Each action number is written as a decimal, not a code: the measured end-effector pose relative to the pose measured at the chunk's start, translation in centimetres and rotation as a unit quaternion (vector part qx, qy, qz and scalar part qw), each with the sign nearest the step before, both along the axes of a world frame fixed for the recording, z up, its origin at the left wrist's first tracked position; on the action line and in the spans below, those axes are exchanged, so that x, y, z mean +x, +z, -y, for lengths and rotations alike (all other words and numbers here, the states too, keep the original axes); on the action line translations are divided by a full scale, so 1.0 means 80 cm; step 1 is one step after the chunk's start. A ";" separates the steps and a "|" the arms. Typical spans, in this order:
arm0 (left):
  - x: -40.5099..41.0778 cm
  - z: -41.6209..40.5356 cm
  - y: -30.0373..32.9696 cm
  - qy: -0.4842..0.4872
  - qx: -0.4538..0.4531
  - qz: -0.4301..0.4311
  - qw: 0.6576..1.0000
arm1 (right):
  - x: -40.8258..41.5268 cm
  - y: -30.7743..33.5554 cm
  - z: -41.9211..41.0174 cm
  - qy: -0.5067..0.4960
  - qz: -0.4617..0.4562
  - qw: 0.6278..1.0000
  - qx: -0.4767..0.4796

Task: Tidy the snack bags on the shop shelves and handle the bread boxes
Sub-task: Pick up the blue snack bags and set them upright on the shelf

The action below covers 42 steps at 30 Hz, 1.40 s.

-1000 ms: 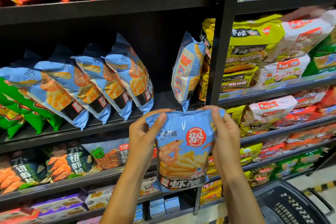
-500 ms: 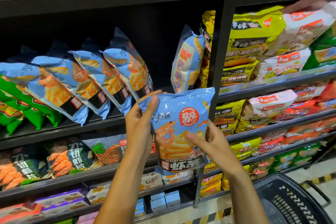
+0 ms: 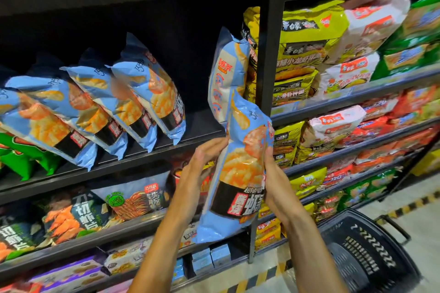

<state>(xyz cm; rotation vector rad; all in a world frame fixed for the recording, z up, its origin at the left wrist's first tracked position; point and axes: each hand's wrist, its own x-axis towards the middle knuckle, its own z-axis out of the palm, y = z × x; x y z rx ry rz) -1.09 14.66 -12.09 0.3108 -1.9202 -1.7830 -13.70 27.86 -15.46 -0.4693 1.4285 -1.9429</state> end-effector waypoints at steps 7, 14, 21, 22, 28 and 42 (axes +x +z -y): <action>0.005 0.001 0.001 -0.011 -0.003 -0.011 1.000 | 0.002 -0.001 0.000 -0.004 0.002 1.000 -0.015; 0.020 0.016 -0.003 -0.093 -0.105 0.070 0.988 | 0.002 0.009 -0.012 -0.048 -0.064 0.997 -0.017; 0.010 0.014 -0.017 0.003 -0.067 0.003 0.998 | 0.013 0.036 -0.001 -0.072 -0.183 0.980 -0.018; 0.009 0.017 -0.017 0.036 -0.044 -0.017 0.998 | 0.012 0.040 -0.002 -0.051 -0.189 0.980 -0.022; 0.004 0.025 -0.009 0.134 0.187 -0.021 0.973 | 0.014 0.047 -0.009 0.064 -0.190 0.979 -0.031; 0.011 0.015 0.008 0.001 -0.011 0.000 1.000 | 0.020 0.048 -0.024 0.026 -0.216 0.976 -0.032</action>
